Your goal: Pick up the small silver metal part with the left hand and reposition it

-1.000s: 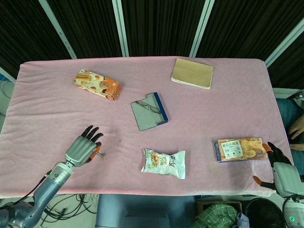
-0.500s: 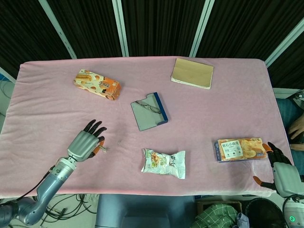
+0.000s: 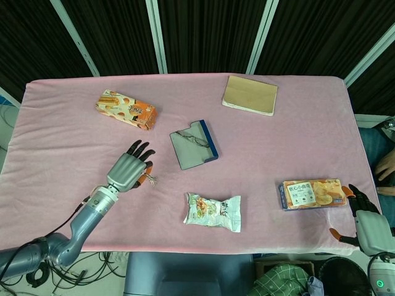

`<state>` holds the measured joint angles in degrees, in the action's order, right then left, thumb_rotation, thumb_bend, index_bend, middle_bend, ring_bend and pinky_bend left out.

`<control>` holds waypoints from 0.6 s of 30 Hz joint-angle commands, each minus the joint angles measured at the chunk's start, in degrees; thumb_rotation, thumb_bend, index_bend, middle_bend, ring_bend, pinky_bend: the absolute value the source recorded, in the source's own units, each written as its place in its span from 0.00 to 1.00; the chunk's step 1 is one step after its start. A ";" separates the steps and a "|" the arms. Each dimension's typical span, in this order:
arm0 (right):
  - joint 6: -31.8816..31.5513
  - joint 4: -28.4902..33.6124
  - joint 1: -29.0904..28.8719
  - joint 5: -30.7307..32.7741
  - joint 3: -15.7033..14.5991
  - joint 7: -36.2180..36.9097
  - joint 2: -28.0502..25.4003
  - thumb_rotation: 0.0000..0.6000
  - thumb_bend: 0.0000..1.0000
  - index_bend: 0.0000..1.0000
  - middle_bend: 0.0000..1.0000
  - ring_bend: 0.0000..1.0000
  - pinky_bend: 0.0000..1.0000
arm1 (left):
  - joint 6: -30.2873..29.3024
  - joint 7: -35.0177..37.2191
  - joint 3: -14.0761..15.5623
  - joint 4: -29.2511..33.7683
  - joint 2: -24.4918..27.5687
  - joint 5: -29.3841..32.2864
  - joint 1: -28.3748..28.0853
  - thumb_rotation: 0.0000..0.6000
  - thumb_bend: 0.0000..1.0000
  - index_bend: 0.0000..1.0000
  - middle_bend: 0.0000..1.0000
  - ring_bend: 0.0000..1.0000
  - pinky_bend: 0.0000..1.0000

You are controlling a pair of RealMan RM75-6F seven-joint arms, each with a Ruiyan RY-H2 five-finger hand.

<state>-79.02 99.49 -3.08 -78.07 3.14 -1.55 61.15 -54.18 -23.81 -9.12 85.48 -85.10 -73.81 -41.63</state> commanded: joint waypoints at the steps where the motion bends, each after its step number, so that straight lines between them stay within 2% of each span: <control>1: 0.01 -0.01 -0.05 0.03 0.06 -0.07 -0.03 1.00 0.09 0.00 0.00 0.05 0.18 | 1.14 0.49 -0.20 -2.24 -1.60 0.37 -1.26 1.00 0.43 0.56 0.18 0.00 0.00; 10: -0.03 -0.09 -0.09 -0.10 0.03 -0.23 0.02 1.00 0.09 0.00 0.00 0.06 0.18 | 1.73 2.48 0.98 -3.68 -2.21 0.18 -1.72 1.00 0.43 0.56 0.18 0.00 0.00; 18: -0.11 -0.11 -0.08 -0.01 0.08 -0.36 0.09 1.00 0.09 0.00 0.00 0.05 0.18 | 2.82 3.24 1.71 -1.85 -1.53 2.06 -1.61 1.00 0.43 0.56 0.18 0.00 0.00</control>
<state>-79.14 99.38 -3.16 -78.08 3.22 -1.91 61.24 -51.52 -20.63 -7.58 83.31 -86.77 -71.90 -43.25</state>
